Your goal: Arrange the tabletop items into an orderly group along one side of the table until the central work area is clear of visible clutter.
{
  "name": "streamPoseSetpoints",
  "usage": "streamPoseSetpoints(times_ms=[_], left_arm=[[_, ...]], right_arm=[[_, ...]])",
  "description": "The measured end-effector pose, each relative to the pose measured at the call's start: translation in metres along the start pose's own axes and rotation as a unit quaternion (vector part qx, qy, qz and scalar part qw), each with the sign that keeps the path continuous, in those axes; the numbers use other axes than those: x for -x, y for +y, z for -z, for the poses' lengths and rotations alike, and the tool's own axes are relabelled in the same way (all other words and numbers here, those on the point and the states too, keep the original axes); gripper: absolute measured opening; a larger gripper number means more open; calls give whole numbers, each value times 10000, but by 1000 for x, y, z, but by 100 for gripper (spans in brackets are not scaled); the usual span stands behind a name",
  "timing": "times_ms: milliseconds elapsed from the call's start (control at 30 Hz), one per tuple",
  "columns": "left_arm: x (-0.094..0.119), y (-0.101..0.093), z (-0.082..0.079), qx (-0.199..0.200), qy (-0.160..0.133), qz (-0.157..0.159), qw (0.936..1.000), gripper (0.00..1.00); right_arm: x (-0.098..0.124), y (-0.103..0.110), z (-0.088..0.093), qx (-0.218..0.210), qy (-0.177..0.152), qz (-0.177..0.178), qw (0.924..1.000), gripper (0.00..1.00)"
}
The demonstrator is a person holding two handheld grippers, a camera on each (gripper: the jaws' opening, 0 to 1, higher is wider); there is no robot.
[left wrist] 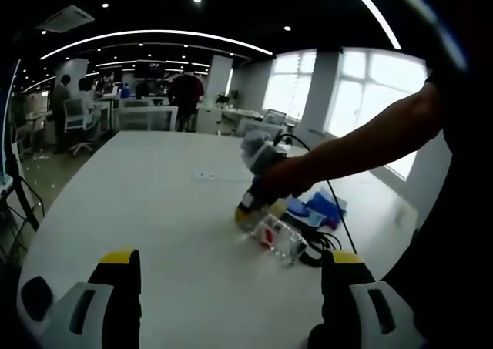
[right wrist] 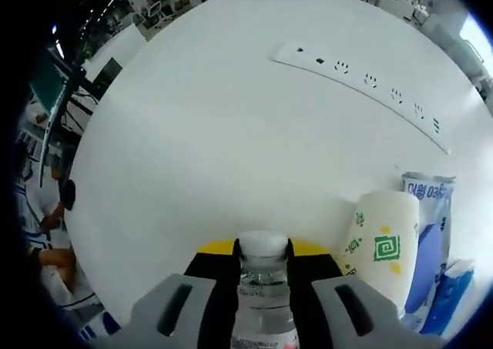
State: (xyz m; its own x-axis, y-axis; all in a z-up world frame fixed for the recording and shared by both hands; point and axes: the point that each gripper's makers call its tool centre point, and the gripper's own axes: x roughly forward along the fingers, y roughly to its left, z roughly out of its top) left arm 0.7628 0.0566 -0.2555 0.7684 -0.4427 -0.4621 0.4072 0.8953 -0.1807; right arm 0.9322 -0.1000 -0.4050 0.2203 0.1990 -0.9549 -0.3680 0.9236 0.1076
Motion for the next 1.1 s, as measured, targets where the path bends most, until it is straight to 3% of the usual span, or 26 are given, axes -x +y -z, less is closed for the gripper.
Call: streamPoseSetpoints(times_ms=[567, 1100], left_arm=[[3, -9, 0, -128, -37, 119, 9998, 97], [-7, -43, -1, -366, 41, 472, 9982, 97]], right_arm=[[36, 12, -3, 227, -551, -129, 9981, 18], [78, 18, 0, 452, -1425, -142, 9887, 18]])
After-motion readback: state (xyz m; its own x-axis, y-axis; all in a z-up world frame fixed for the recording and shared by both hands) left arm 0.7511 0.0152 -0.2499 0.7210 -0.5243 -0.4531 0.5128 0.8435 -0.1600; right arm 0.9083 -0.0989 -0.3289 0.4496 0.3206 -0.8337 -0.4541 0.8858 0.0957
